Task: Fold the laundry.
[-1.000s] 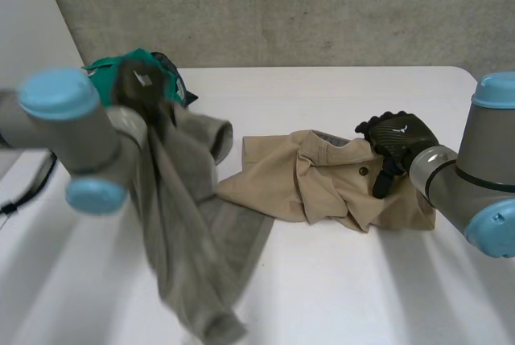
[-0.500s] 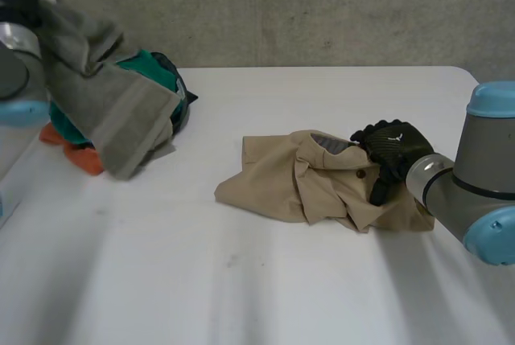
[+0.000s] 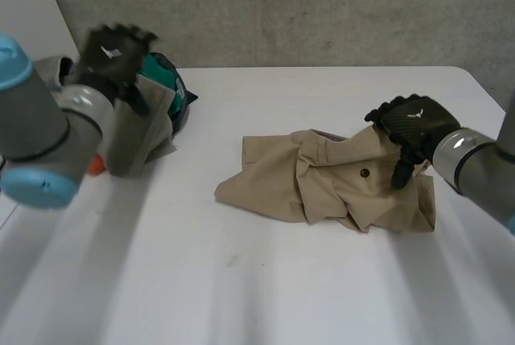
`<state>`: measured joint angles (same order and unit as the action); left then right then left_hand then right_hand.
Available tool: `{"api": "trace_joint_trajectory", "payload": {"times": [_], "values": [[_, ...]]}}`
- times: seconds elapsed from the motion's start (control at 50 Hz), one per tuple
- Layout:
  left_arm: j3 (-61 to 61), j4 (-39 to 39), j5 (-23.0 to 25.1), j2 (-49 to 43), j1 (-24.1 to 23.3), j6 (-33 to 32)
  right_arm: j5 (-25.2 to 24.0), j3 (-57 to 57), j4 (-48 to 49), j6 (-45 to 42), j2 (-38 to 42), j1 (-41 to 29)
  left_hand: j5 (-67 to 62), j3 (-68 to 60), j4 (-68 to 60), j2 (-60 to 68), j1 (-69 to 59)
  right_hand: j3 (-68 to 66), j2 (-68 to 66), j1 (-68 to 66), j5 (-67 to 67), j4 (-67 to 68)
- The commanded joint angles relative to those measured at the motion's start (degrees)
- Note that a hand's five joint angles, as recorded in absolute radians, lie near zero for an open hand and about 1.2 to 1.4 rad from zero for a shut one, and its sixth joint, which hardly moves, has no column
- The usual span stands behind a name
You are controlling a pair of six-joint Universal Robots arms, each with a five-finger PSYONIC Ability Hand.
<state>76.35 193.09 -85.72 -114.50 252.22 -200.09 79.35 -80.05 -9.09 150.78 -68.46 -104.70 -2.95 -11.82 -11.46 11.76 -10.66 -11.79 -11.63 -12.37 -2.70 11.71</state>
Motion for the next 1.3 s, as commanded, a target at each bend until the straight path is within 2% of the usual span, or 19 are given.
{"api": "trace_joint_trajectory", "payload": {"times": [0.02,0.22,0.36,0.48,0.56,0.64,0.66,0.7,0.72,0.74,0.76,0.78,0.82,0.88,0.94,1.04,1.08,1.14,1.3], "values": [[6.17,-7.98,1.18,1.3,-6.73,9.35,-3.32,4.63,-8.21,-11.98,-2.3,-2.86,2.95,1.82,1.46,-1.76,0.66,1.79,1.63,2.37,2.7,-1.71],[0.82,-10.1,0.12,-9.42,-12.02,16.57,-10.53,7.45,-7.09,-23.95,1.39,-10.16,2.95,1.82,1.46,-1.76,0.66,1.79,1.63,2.37,2.7,-1.71],[-8.49,-12.82,-1.64,-18.65,-13.42,16.22,-8.69,8.68,-4.98,-28.35,6.49,-13.33,2.95,1.82,1.46,-1.76,0.66,1.79,1.63,2.37,2.7,-1.71],[-15.61,-20.56,-1.64,-24.1,-14.65,16.49,-7.02,9.12,0.29,-31.33,11.41,-13.77,2.24,1.11,0.75,-1.05,-0.05,1.79,1.63,2.37,2.7,-1.71],[-18.25,-23.99,-1.81,-25.95,-15.53,16.14,-6.23,9.38,4.95,-33.27,13.7,-13.42,-6.65,-7.78,-8.14,7.84,-8.94,1.79,1.63,2.37,2.7,-1.71],[-20.45,-23.47,-2.08,-27.71,-16.15,15.78,-4.73,10.35,8.29,-35.03,16.68,-12.9,-28.0,-29.13,-29.49,29.19,-30.29,1.79,1.63,2.37,2.7,-1.71],[-21.32,-22.94,-2.34,-28.32,-16.41,15.52,-4.47,10.53,8.65,-35.29,17.21,-12.81,-35.71,-36.83,-37.2,36.9,-37.99,-0.03,-0.19,0.54,0.87,0.11],[-22.21,-22.15,-2.78,-29.02,-16.68,14.91,-4.2,11.14,9.88,-36.34,18.97,-12.37,-44.65,-45.78,-46.14,45.84,-46.94,-13.78,-13.94,-13.2,-12.87,13.86],[-22.82,-21.62,-3.04,-29.38,-16.76,14.56,-4.2,11.49,10.23,-36.7,19.58,-12.28,-49.86,-50.99,-51.35,51.05,-52.15,-24.68,-24.84,-24.1,-23.77,24.75],[-24.13,-20.4,-3.57,-29.99,-17.03,13.25,-4.29,12.45,10.84,-37.57,20.55,-11.93,-62.07,-63.2,-63.56,63.26,-64.36,-50.1,-50.26,-49.52,-49.19,50.18],[-24.76,-19.61,-3.92,-30.26,-17.12,12.45,-4.38,13.16,11.28,-38.01,20.99,-11.84,-67.0,-68.13,-68.49,68.19,-69.29,-61.51,-61.67,-60.93,-60.6,61.59],[-25.63,-18.64,-4.18,-30.43,-17.12,11.49,-4.38,13.95,11.72,-38.45,21.34,-11.66,-67.05,-68.18,-68.54,68.24,-69.34,-68.14,-68.3,-67.56,-67.23,68.22],[-28.17,-15.05,-5.5,-30.17,-16.94,8.07,-3.94,17.01,14.26,-38.9,21.7,-11.23,-67.05,-68.18,-68.54,68.24,-69.34,-68.21,-68.37,-67.63,-67.3,68.29],[-31.08,-10.12,-8.04,-28.68,-16.33,5.51,-2.63,20.53,18.48,-37.94,21.0,-10.78,-67.05,-68.18,-68.54,68.24,-69.34,-68.21,-68.37,-67.63,-67.3,68.29],[-33.98,1.36,-12.79,-24.13,-14.93,4.62,0.27,24.49,27.86,-31.02,17.76,-9.82,-67.05,-68.18,-68.54,68.24,-69.34,-68.21,-68.37,-67.63,-67.3,68.29],[-34.69,12.91,-13.24,-18.4,-13.6,4.97,1.95,23.36,38.87,-18.61,11.95,-8.59,-67.05,-68.18,-68.54,68.24,-69.34,-68.21,-68.37,-67.63,-67.3,68.29],[-34.34,13.54,-12.45,-16.38,-13.51,5.06,1.95,21.0,40.29,-13.96,9.59,-8.06,-67.05,-68.18,-68.54,68.24,-69.34,-68.21,-68.37,-67.63,-67.3,68.29],[-33.12,12.22,-11.57,-15.15,-13.51,5.15,1.69,17.92,38.54,-12.45,7.64,-7.18,-67.05,-68.18,-68.54,68.24,-69.34,-68.21,-68.37,-67.63,-67.3,68.29],[-16.08,3.7,-9.37,-11.02,-14.3,5.06,-2.97,0.19,19.42,-14.19,2.81,-5.34,-67.05,-68.18,-68.54,68.24,-69.34,-68.21,-68.37,-67.63,-67.3,68.29]]}}
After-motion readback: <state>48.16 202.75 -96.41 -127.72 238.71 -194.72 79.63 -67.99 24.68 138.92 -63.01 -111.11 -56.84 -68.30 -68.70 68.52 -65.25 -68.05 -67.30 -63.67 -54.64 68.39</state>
